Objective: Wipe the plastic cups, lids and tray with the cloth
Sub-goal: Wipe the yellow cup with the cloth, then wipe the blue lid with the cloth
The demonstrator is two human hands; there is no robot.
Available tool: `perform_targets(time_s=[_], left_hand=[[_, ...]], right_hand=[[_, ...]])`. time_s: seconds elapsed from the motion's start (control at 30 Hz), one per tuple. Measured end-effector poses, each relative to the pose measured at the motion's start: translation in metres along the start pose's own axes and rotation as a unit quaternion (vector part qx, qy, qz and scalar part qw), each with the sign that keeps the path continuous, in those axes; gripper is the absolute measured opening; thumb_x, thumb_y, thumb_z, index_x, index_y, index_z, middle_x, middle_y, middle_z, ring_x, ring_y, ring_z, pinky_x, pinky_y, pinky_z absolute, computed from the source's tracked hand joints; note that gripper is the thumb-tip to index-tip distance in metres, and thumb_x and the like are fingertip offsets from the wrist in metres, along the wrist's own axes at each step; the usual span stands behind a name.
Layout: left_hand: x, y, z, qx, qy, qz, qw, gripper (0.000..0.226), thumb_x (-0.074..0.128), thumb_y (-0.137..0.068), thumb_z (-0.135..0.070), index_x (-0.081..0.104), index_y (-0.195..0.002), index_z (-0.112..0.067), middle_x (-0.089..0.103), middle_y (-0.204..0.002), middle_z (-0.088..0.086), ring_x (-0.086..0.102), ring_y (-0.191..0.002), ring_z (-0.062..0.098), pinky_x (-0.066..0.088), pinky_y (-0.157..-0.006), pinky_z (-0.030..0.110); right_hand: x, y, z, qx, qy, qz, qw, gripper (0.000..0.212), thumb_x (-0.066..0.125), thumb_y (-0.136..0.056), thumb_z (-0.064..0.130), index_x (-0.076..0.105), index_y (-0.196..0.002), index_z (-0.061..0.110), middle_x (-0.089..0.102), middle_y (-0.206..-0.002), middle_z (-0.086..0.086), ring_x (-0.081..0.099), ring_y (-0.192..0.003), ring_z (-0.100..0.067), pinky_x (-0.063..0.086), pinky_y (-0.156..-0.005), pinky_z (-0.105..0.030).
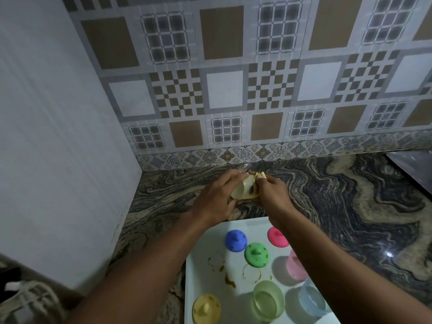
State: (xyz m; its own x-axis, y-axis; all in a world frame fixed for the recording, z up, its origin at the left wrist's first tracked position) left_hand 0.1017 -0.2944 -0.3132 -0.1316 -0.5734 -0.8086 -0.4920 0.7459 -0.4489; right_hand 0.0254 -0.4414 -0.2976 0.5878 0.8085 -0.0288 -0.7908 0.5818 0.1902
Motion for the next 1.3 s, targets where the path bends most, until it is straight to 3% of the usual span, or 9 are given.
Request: perform_targets(time_s=[0.13,0.2,0.3,0.43,0.6,0.67,0.9,1.03,1.3], left_hand=[[-0.002,0.000,-0.004,-0.157,0.157,-0.043,0.974,0.078,0.082,-0.074,-0.043,0.047,-0.143,-0.033,0.057,-0.130,-0.007,0.063,-0.109,0.011,0.057,-0.085,0.031],[-0.001,-0.002,-0.009,-0.205,0.205,-0.063,0.955,0.063,0.084,-0.075,-0.034,0.058,-0.133,-0.028,0.066,-0.116,-0.006,0.068,-0.099,0.012,0.057,-0.080,0.029],[-0.002,0.002,-0.010,-0.053,0.053,-0.022,0.997,0.062,0.078,-0.079,-0.022,0.056,-0.137,-0.018,0.058,-0.134,0.002,0.059,-0.119,0.021,0.052,-0.094,0.030],[-0.004,0.012,0.003,0.067,-0.065,0.053,0.994,0.068,0.076,-0.079,-0.020,0.050,-0.142,-0.018,0.047,-0.146,0.005,0.050,-0.131,0.026,0.050,-0.102,0.040],[-0.011,0.022,0.028,-0.174,0.053,-0.066,0.981,0.063,0.078,-0.078,-0.039,0.054,-0.136,-0.031,0.057,-0.131,-0.005,0.059,-0.112,0.017,0.052,-0.092,0.035],[-0.016,0.027,0.043,-0.281,0.085,-0.035,0.955,0.067,0.080,-0.077,-0.040,0.050,-0.136,-0.032,0.057,-0.127,-0.005,0.057,-0.109,0.017,0.051,-0.091,0.034],[0.000,0.036,0.088,-0.336,0.053,0.086,0.936,0.061,0.084,-0.068,-0.029,0.056,-0.122,-0.032,0.060,-0.120,0.000,0.059,-0.110,0.022,0.050,-0.089,0.033],[0.024,0.041,0.103,-0.327,0.045,0.133,0.935,0.074,0.084,-0.073,-0.021,0.053,-0.139,-0.027,0.048,-0.147,0.004,0.047,-0.135,0.024,0.040,-0.109,0.034],[0.041,0.042,0.101,-0.294,-0.031,0.165,0.941,0.084,0.076,-0.080,-0.034,0.033,-0.152,-0.032,0.029,-0.156,0.004,0.033,-0.142,0.027,0.036,-0.113,0.040]], right_hand=[[0.002,0.000,0.001,0.006,-0.006,0.010,1.000,0.027,0.051,-0.099,0.029,0.070,-0.089,0.013,0.073,-0.083,-0.010,0.068,-0.080,-0.029,0.057,-0.080,-0.046],[0.005,0.001,-0.003,-0.017,0.019,0.006,1.000,0.031,0.051,-0.094,0.036,0.071,-0.085,0.014,0.073,-0.081,-0.009,0.068,-0.082,-0.035,0.056,-0.079,-0.049],[0.009,0.002,-0.004,0.030,-0.018,0.012,0.999,0.027,0.047,-0.099,0.023,0.070,-0.093,0.010,0.071,-0.094,-0.020,0.067,-0.089,-0.039,0.058,-0.079,-0.055],[0.002,-0.007,-0.007,0.157,-0.081,0.057,0.983,0.019,0.052,-0.095,0.012,0.066,-0.102,0.002,0.067,-0.094,-0.021,0.069,-0.094,-0.037,0.059,-0.083,-0.058],[-0.019,-0.022,-0.001,0.244,-0.179,0.100,0.948,0.031,0.038,-0.099,0.022,0.064,-0.106,0.007,0.068,-0.097,-0.020,0.068,-0.087,-0.038,0.063,-0.064,-0.050],[-0.031,-0.027,-0.004,0.252,-0.247,0.104,0.930,0.038,0.037,-0.100,0.027,0.065,-0.108,0.003,0.071,-0.103,-0.024,0.071,-0.086,-0.043,0.059,-0.069,-0.055],[-0.038,-0.025,-0.026,0.257,-0.322,0.147,0.899,0.074,0.051,-0.089,0.067,0.064,-0.122,0.002,0.067,-0.124,-0.027,0.061,-0.119,-0.047,0.050,-0.097,-0.060],[-0.036,-0.025,-0.033,0.234,-0.229,0.156,0.932,0.040,0.064,-0.088,0.038,0.069,-0.113,0.008,0.071,-0.114,-0.022,0.065,-0.108,-0.042,0.044,-0.106,-0.058],[-0.035,-0.039,-0.050,0.229,-0.081,0.112,0.964,0.042,0.035,-0.099,0.014,0.064,-0.129,0.006,0.067,-0.123,-0.024,0.063,-0.115,-0.043,0.052,-0.093,-0.045]])
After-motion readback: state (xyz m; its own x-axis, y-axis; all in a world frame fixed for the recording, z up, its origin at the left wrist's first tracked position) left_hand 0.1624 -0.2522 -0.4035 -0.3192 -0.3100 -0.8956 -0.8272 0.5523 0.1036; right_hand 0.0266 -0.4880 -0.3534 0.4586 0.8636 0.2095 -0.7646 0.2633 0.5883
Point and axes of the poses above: each hand's wrist, its own y-axis away from the middle knuckle, its own x-axis out of the palm, z = x × y, the point moved 1 cm from there along -y, towards the middle knuckle
